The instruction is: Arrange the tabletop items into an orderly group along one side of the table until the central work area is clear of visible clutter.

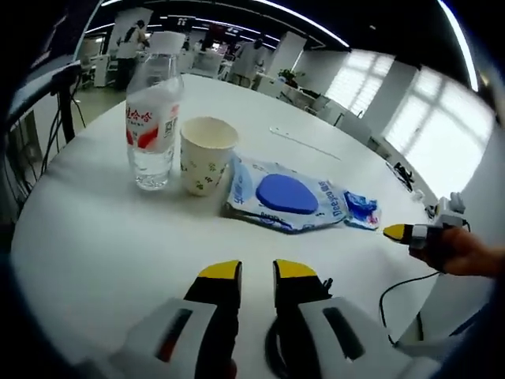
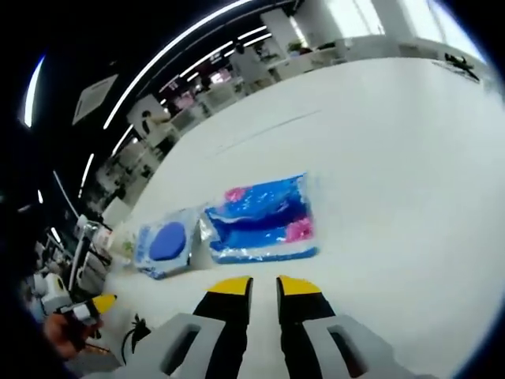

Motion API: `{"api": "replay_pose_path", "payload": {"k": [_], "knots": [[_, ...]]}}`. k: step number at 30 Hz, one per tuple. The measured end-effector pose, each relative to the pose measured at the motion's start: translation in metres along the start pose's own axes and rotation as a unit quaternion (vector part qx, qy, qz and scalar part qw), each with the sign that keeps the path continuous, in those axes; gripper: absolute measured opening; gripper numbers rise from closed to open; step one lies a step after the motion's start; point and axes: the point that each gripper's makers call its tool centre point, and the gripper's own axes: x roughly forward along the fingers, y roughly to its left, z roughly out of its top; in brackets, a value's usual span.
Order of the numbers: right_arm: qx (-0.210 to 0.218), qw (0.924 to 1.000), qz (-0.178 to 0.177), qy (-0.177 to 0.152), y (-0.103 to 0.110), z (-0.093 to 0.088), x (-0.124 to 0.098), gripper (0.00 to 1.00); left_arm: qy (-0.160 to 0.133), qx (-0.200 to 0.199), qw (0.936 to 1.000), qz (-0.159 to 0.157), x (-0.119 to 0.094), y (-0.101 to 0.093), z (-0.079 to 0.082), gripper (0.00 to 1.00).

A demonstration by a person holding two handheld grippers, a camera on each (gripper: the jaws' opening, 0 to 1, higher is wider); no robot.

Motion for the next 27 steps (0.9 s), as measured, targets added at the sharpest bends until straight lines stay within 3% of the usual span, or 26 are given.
{"api": "replay_pose_path", "payload": {"k": [7,14,21,27], "knots": [[0.003,0.9999,-0.010,-0.004,-0.021,0.012,-0.001,0.12,0.002,0.010,1.0000,0.001,-0.011,0.000,-0.009,0.14],[-0.006,0.9999,-0.008,0.003,-0.017,0.013,0.003,0.17,0.010,0.029,0.9995,0.002,-0.018,-0.004,-0.020,0.16],[-0.017,0.9994,-0.022,0.021,-0.019,0.013,0.008,0.28,0.014,0.045,0.9989,0.006,-0.031,-0.003,-0.029,0.19],[-0.029,0.9987,-0.032,0.026,-0.022,0.020,0.014,0.28,0.014,0.040,0.9990,0.012,-0.048,-0.003,-0.039,0.19]]}}
